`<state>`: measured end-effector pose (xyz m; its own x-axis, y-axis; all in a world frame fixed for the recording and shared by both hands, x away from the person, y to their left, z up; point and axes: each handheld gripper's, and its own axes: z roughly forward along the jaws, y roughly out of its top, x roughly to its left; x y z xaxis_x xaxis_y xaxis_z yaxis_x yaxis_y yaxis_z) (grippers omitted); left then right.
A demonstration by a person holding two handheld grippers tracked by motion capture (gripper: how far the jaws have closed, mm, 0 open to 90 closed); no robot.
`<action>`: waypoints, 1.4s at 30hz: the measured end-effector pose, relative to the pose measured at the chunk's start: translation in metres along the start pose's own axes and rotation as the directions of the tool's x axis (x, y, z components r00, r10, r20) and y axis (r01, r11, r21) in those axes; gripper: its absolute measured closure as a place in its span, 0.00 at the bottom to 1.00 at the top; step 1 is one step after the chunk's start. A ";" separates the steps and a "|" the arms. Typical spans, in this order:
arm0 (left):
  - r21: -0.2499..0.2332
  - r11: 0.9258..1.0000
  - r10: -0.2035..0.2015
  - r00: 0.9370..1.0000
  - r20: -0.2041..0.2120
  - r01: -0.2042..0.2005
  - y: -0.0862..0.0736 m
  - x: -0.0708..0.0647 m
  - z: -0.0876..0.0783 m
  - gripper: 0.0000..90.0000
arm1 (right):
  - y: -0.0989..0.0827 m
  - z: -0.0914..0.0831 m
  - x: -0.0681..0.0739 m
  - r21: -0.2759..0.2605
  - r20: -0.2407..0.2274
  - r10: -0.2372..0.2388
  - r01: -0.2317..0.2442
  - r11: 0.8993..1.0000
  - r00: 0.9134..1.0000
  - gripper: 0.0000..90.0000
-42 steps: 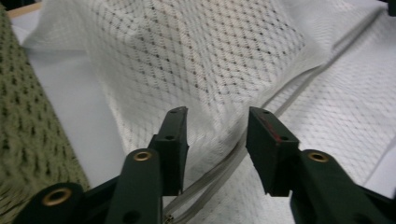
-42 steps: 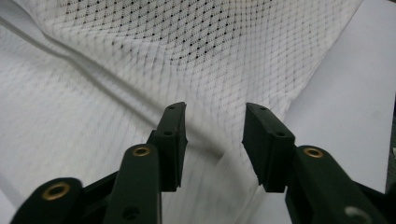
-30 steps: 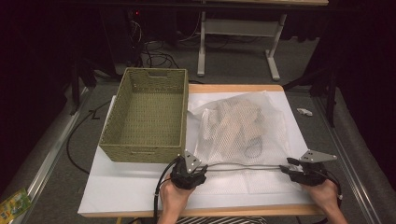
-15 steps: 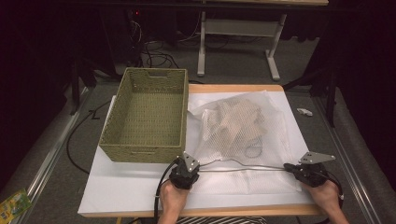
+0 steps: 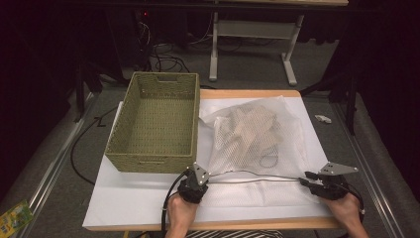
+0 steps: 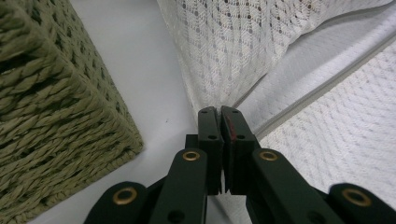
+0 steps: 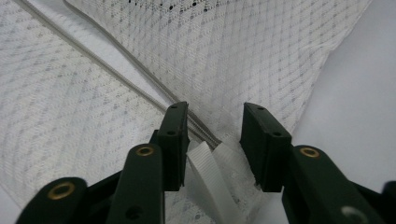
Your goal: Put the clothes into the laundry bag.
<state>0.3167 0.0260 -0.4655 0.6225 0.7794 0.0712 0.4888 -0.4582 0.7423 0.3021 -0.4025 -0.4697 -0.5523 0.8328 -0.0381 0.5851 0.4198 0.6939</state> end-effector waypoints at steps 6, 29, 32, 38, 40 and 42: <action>-0.017 1.000 -0.015 1.000 0.018 0.015 0.001 0.004 -0.007 0.98 | 0.005 -0.002 0.002 0.057 0.028 -0.101 0.099 0.993 0.994 1.00; -0.139 0.990 -0.010 0.997 0.072 0.020 0.013 0.000 -0.020 0.69 | 0.005 -0.023 0.004 -0.125 0.069 0.019 -0.010 0.992 0.997 0.73; -0.172 0.985 -0.013 0.998 0.069 0.025 0.025 -0.004 -0.015 0.62 | 0.010 -0.020 0.003 -0.153 0.082 0.047 -0.035 0.988 0.996 0.67; -0.187 0.980 -0.049 0.995 0.092 0.065 0.040 -0.007 0.004 0.59 | 0.019 -0.012 -0.002 -0.195 0.099 0.110 -0.089 0.977 0.989 0.63; -0.188 0.980 -0.050 0.994 0.092 0.067 0.042 -0.008 0.006 0.58 | 0.020 -0.011 -0.003 -0.200 0.099 0.118 -0.097 0.975 0.988 0.63; -0.188 0.980 -0.054 0.995 0.089 0.070 0.046 -0.009 0.012 0.57 | 0.023 -0.008 -0.006 -0.213 0.093 0.156 -0.134 0.968 0.983 0.61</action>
<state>0.3412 -0.0071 -0.4396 0.6471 0.7619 -0.0281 0.4073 -0.3143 0.8575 0.3141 -0.4003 -0.4476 -0.3965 0.9180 0.0042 0.5139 0.2182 0.8296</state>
